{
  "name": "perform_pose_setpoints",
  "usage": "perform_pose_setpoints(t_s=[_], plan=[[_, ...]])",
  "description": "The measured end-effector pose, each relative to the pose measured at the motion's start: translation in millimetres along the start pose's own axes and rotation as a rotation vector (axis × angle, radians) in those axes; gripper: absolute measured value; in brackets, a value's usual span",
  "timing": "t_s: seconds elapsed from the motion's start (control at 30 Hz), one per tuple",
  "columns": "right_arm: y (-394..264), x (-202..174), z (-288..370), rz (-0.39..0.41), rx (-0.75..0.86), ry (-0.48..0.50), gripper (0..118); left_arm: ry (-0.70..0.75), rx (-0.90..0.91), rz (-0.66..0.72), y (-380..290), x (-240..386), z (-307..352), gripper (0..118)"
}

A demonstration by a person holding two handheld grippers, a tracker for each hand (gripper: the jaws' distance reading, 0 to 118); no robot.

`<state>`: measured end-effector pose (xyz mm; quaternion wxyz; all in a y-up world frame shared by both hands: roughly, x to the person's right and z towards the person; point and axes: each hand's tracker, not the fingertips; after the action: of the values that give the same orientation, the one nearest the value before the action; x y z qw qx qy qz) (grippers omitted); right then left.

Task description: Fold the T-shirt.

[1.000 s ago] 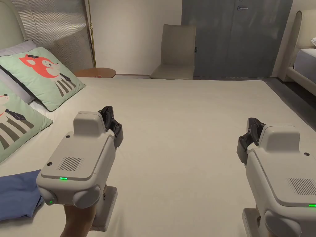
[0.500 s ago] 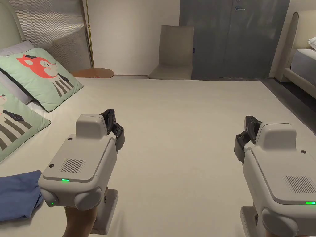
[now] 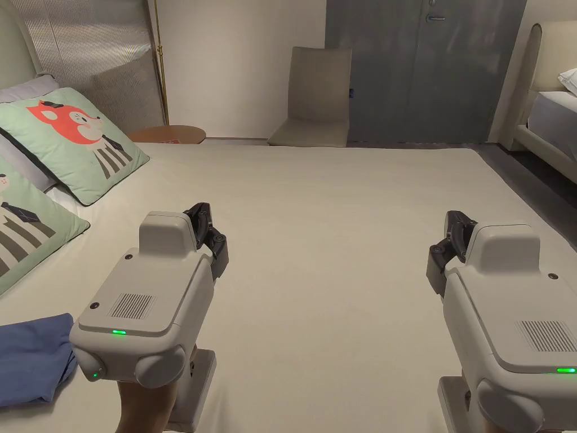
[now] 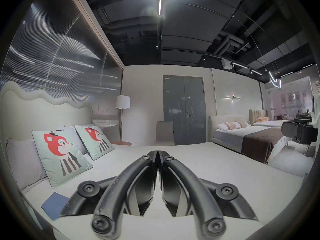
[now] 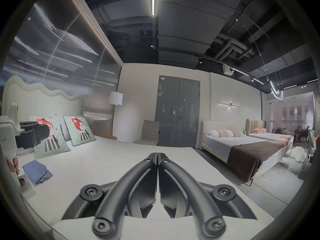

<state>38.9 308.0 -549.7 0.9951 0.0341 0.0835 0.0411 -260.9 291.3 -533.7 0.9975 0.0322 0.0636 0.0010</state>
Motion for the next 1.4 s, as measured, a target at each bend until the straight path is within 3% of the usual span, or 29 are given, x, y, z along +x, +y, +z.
perform_pose_setpoints(t_s=[0.6, 0.67, 0.7, 0.73, 0.77, 0.8, 0.83, 0.9, 0.93, 0.97, 1.4], plan=[[-0.2, -2.2, -4.1, 0.004, -0.004, 0.003, 2, -0.009, -0.006, -0.011, -5.4, -1.9, -4.2, 0], [-1.9, -2.3, -5.4, 0.004, -0.008, 0.004, 3, -0.011, -0.007, -0.012, -5.4, -2.3, -4.3, 4], [-2.1, -2.6, -6.2, 0.004, -0.01, 0.002, 10, -0.013, -0.005, -0.011, -5.2, -2.6, -4.5, 14], [-2.3, -3.0, -7.0, 0.007, -0.011, -0.002, 27, -0.016, -0.005, -0.011, -5.7, -3.5, -4.9, 34], [-2.3, -3.2, -7.3, 0.01, -0.013, -0.005, 61, -0.017, -0.006, -0.01, -5.7, -3.8, -5.2, 66], [-2.4, -3.2, -8.1, 0.011, -0.017, -0.005, 61, -0.016, -0.007, -0.008, -5.3, -4.1, -5.9, 66], [-2.6, -3.1, -9.3, 0.012, -0.022, -0.006, 69, -0.021, -0.012, -0.007, -4.6, -4.7, -7.1, 72], [-5.5, -0.9, -10.5, 0.001, -0.02, -0.01, 99, -0.02, -0.01, -0.007, -4.2, -3.1, -5.6, 100], [-6.7, -0.1, -10.3, -0.003, -0.014, -0.018, 110, -0.017, 0.002, -0.01, -4.2, -2.6, -4.5, 109], [-7.0, 0.2, -10.0, -0.001, -0.01, -0.023, 116, -0.006, 0.018, -0.017, -4.1, -1.8, -3.0, 110], [-8.0, -0.8, -7.5, -0.001, -0.007, -0.029, 118, -0.013, 0.017, -0.049, 0.3, 7.0, 3.8, 110]])
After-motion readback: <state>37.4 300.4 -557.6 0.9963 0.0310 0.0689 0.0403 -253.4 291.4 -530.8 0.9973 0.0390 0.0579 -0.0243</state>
